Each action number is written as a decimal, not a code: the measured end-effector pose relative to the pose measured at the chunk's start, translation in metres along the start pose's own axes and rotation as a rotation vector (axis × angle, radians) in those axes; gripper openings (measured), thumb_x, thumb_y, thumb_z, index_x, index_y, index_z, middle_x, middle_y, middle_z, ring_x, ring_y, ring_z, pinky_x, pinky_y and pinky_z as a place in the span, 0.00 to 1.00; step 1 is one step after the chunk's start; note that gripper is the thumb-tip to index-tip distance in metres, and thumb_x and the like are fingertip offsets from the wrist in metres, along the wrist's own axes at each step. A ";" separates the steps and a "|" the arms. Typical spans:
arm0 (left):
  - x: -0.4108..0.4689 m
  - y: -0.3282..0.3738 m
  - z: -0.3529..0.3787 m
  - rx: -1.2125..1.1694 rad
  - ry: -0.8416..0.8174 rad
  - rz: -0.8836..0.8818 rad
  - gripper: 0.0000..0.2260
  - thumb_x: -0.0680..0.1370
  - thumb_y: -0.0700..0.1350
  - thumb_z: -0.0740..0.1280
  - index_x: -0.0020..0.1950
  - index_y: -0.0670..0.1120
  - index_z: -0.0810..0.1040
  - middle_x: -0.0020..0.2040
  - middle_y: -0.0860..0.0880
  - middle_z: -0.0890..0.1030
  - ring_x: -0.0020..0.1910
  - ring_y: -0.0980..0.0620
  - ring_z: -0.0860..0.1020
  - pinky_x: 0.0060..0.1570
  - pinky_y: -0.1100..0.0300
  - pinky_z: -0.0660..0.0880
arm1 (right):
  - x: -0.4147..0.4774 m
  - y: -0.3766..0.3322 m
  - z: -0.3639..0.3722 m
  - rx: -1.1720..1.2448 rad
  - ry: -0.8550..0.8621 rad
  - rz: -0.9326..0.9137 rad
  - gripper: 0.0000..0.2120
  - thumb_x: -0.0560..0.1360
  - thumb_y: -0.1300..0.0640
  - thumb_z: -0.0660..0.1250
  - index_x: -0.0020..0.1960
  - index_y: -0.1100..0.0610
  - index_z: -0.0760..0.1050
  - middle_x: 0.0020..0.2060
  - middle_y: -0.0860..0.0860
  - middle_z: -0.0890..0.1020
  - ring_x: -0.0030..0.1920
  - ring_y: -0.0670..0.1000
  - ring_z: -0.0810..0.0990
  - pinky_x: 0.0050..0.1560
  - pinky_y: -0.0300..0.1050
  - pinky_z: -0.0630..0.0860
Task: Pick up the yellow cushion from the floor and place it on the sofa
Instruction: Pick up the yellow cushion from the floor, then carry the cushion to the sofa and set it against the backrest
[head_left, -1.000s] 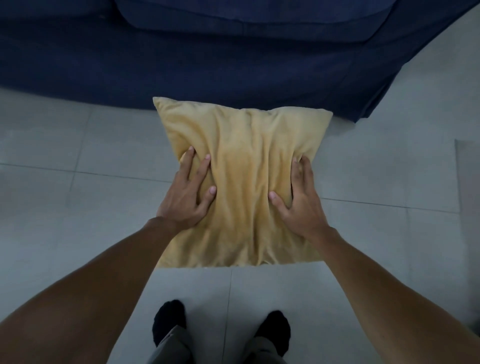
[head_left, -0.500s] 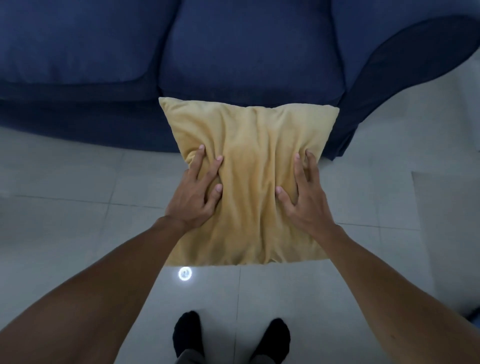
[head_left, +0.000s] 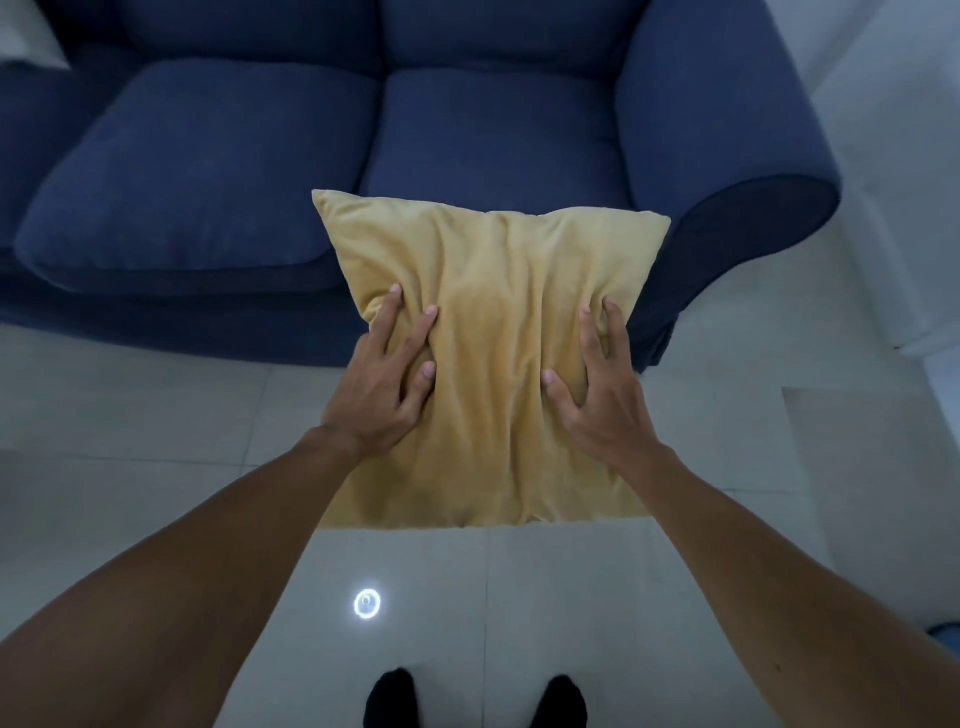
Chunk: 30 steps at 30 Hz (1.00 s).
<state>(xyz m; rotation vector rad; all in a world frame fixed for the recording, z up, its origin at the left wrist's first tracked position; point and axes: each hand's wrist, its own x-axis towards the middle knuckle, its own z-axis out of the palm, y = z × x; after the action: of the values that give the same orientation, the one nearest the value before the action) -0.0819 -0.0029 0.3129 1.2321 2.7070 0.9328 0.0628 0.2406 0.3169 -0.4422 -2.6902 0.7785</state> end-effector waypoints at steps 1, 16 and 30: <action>0.005 0.001 -0.005 0.001 0.008 0.004 0.27 0.83 0.61 0.50 0.81 0.57 0.55 0.83 0.46 0.45 0.75 0.40 0.62 0.70 0.51 0.60 | 0.005 -0.004 -0.004 0.009 0.009 -0.002 0.39 0.80 0.42 0.62 0.82 0.53 0.47 0.82 0.57 0.47 0.81 0.57 0.53 0.69 0.42 0.61; 0.131 -0.005 -0.087 0.004 0.132 0.167 0.26 0.84 0.56 0.54 0.81 0.53 0.58 0.83 0.44 0.46 0.80 0.52 0.51 0.74 0.55 0.54 | 0.128 -0.041 -0.058 0.002 0.185 -0.097 0.40 0.79 0.39 0.60 0.82 0.51 0.45 0.82 0.56 0.47 0.81 0.56 0.53 0.67 0.48 0.67; 0.305 -0.023 -0.115 0.048 0.255 0.272 0.26 0.84 0.56 0.53 0.81 0.49 0.60 0.83 0.40 0.49 0.80 0.58 0.46 0.73 0.54 0.56 | 0.294 -0.016 -0.093 0.033 0.240 -0.159 0.40 0.79 0.42 0.61 0.82 0.55 0.46 0.81 0.59 0.48 0.80 0.56 0.53 0.60 0.18 0.53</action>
<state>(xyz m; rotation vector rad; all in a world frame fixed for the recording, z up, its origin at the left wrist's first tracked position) -0.3363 0.1382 0.4604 1.6279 2.8104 1.1294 -0.1724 0.3795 0.4604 -0.2895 -2.4515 0.6767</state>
